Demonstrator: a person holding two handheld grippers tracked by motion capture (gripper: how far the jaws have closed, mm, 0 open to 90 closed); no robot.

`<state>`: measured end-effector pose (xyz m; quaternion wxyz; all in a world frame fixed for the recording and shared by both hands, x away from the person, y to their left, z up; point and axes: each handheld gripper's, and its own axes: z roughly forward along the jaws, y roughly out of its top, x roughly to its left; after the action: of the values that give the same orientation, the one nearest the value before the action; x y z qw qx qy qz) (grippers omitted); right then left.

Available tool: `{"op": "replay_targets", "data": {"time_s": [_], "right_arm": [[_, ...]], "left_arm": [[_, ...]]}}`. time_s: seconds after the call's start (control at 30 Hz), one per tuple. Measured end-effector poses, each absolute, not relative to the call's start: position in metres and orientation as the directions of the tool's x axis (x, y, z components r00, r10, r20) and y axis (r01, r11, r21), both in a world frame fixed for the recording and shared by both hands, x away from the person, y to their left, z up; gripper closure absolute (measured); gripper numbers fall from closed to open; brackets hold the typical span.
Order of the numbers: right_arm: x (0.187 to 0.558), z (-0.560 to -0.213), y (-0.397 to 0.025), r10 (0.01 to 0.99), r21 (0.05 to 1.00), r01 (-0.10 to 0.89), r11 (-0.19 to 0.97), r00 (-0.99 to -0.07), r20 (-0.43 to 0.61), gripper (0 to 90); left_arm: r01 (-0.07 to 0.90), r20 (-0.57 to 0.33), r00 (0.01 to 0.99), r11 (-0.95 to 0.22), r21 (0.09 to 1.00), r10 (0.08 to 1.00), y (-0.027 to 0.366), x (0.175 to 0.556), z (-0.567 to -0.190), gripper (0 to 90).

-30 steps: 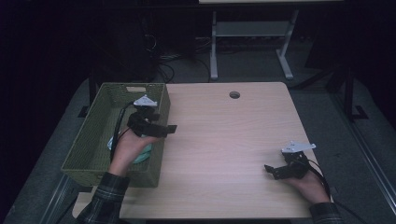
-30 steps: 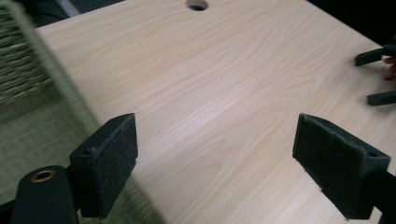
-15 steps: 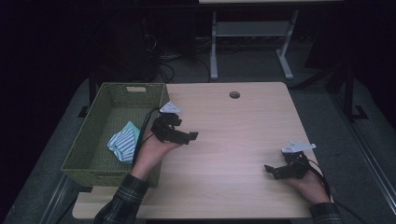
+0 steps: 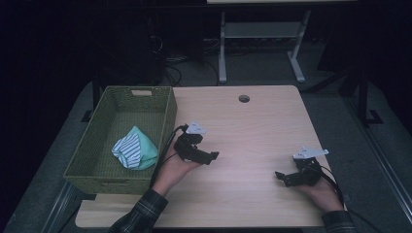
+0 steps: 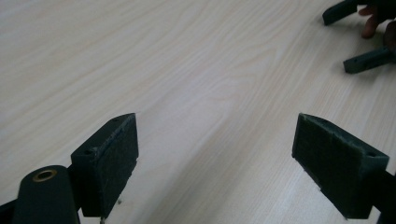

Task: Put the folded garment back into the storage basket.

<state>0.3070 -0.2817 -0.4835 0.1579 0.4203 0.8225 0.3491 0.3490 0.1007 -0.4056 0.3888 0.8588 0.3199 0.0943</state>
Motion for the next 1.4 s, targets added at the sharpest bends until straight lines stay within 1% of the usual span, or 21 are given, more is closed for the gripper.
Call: {"op": "replay_targets", "data": {"time_s": [0.07,0.3,0.67,0.73,0.8,0.87,0.9,1.13,1.4], "right_arm": [[0.307,-0.483,-0.282,0.803,0.707,0.583,0.401,-0.596,0.036,2.9],[0.307,-0.484,-0.282,0.801,0.707,0.581,0.402,-0.597,0.035,2.9],[0.307,-0.484,-0.282,0.801,0.708,0.581,0.402,-0.598,0.035,2.9],[0.307,-0.483,-0.282,0.801,0.708,0.581,0.402,-0.598,0.035,2.9],[0.307,-0.484,-0.282,0.801,0.708,0.581,0.403,-0.598,0.035,2.9],[0.307,-0.484,-0.282,0.801,0.707,0.581,0.402,-0.598,0.035,2.9],[0.307,-0.484,-0.282,0.801,0.707,0.581,0.403,-0.598,0.035,2.9],[0.307,-0.484,-0.282,0.801,0.707,0.581,0.402,-0.598,0.035,2.9],[0.307,-0.484,-0.282,0.801,0.708,0.581,0.402,-0.598,0.035,2.9]], "left_arm": [[0.469,-0.078,0.783,-0.503,0.726,0.617,0.098,0.347,-0.413,13.9],[0.486,-0.089,0.782,-0.514,0.707,0.617,0.094,0.343,-0.438,13.9],[0.488,-0.044,0.776,-0.555,0.674,0.629,0.092,0.342,-0.464,13.3],[0.483,-0.034,0.778,-0.564,0.67,0.627,0.092,0.343,-0.466,13.1],[0.495,-0.05,0.775,-0.557,0.667,0.63,0.091,0.341,-0.47,13.1],[0.48,-0.026,0.778,-0.567,0.67,0.628,0.09,0.34,-0.472,12.5],[0.456,0.005,0.784,-0.581,0.674,0.621,0.09,0.339,-0.473,12.5],[0.422,0.005,0.793,-0.555,0.717,0.609,0.096,0.337,-0.478,12.3],[0.422,0.005,0.794,-0.558,0.714,0.608,0.096,0.337,-0.478,12.4]]}}
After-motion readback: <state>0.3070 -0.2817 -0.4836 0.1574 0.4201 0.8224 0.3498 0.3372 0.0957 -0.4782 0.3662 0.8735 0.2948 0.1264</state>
